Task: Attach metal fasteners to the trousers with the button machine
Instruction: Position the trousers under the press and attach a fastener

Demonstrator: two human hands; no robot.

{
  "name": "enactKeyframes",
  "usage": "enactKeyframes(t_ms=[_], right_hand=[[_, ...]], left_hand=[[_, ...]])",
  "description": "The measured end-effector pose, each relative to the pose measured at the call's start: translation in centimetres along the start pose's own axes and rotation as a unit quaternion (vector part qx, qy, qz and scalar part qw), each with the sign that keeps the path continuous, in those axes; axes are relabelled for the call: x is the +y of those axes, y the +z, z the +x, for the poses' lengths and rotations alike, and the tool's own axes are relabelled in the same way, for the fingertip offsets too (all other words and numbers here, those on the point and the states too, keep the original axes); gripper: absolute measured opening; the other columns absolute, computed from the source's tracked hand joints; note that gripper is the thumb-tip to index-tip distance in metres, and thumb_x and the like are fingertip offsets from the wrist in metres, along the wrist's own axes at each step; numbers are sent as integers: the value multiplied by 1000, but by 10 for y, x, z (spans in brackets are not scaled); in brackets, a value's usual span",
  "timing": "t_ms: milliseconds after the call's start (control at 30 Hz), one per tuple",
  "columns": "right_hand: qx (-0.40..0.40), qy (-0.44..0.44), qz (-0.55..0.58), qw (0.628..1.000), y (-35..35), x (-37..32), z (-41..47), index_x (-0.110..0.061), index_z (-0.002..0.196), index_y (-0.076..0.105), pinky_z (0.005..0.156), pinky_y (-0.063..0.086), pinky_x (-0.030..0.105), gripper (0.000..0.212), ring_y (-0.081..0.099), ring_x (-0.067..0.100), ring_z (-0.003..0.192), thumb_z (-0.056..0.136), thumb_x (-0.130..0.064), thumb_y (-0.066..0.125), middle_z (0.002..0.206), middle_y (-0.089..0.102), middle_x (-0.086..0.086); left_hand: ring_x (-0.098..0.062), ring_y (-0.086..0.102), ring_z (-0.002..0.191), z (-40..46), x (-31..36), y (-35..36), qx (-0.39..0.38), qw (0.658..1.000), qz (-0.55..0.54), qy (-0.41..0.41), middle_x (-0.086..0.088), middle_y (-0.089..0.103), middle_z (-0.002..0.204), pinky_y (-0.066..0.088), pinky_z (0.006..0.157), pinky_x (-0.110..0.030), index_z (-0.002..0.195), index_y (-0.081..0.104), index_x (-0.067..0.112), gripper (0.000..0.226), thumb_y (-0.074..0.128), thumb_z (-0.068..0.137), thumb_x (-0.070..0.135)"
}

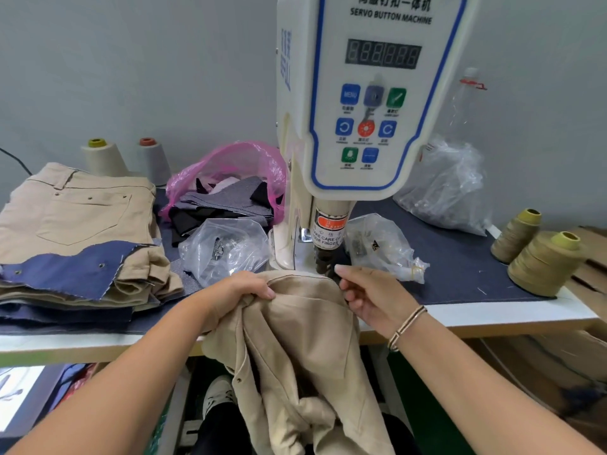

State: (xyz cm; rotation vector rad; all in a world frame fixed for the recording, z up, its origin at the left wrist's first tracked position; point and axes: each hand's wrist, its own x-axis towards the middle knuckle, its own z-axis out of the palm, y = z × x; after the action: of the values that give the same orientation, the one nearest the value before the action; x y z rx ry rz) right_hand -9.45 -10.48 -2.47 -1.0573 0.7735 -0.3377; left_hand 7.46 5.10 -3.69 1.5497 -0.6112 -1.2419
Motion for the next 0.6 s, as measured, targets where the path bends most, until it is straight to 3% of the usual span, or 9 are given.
enactKeyframes(t_ms=[100, 200, 267, 367, 433, 500, 600], right_hand=[[-1, 19, 6, 1000, -2, -5, -2, -10, 69, 59, 31, 31, 11, 20, 44, 4, 35, 88, -10, 64, 50, 58, 0], [-17, 28, -16, 999, 1, -8, -5, -8, 73, 61, 31, 31, 12, 16, 43, 4, 34, 89, -10, 62, 52, 60, 2], [-32, 33, -21, 999, 6, -5, -6, -8, 73, 62, 30, 29, 11, 17, 42, 4, 34, 90, -9, 60, 51, 59, 1], [-46, 31, -21, 998, 12, -5, -5, -8, 70, 59, 29, 27, 11, 22, 40, 4, 32, 91, -9, 58, 48, 57, 1], [-36, 19, -25, 999, 11, -9, -2, -10, 69, 57, 28, 25, 12, 22, 39, 4, 31, 91, -11, 58, 47, 55, -1], [-10, -1, -30, 1000, 6, -12, 1, -11, 71, 55, 28, 24, 13, 20, 38, 4, 31, 91, -12, 59, 48, 53, -2], [-5, 2, -38, 999, 0, -10, 0, -12, 73, 55, 28, 24, 13, 18, 37, 4, 32, 90, -13, 61, 48, 51, -2]], left_hand=[[-5, 27, 33, -1, 3, 15, -72, 990, 116, 13, 7, 34, 40, 21, 33, -15, 38, 47, 21, 23, 68, 40, 31], [-15, 32, 48, -5, 11, 13, -92, 982, 166, 4, -5, 36, 56, 23, 45, -22, 51, 46, 22, 28, 68, 39, 33], [-19, 31, 60, -9, 17, 7, -70, 982, 175, 9, -9, 35, 68, 23, 50, -28, 64, 44, 13, 41, 69, 37, 32], [-14, 32, 51, -14, 20, 10, -46, 990, 124, 51, -2, 36, 56, 25, 44, -21, 55, 47, 17, 33, 69, 35, 31], [-12, 32, 46, -18, 20, 22, -57, 992, 73, 90, 0, 37, 52, 23, 44, -20, 54, 55, 7, 29, 68, 40, 29], [-14, 36, 45, -17, 16, 31, -59, 993, 30, 100, -4, 42, 55, 23, 46, -20, 70, 61, -4, 38, 67, 44, 23], [-18, 38, 44, -13, 4, 28, -62, 997, 0, 37, -8, 44, 59, 22, 46, -22, 90, 58, 0, 61, 65, 33, 19]])
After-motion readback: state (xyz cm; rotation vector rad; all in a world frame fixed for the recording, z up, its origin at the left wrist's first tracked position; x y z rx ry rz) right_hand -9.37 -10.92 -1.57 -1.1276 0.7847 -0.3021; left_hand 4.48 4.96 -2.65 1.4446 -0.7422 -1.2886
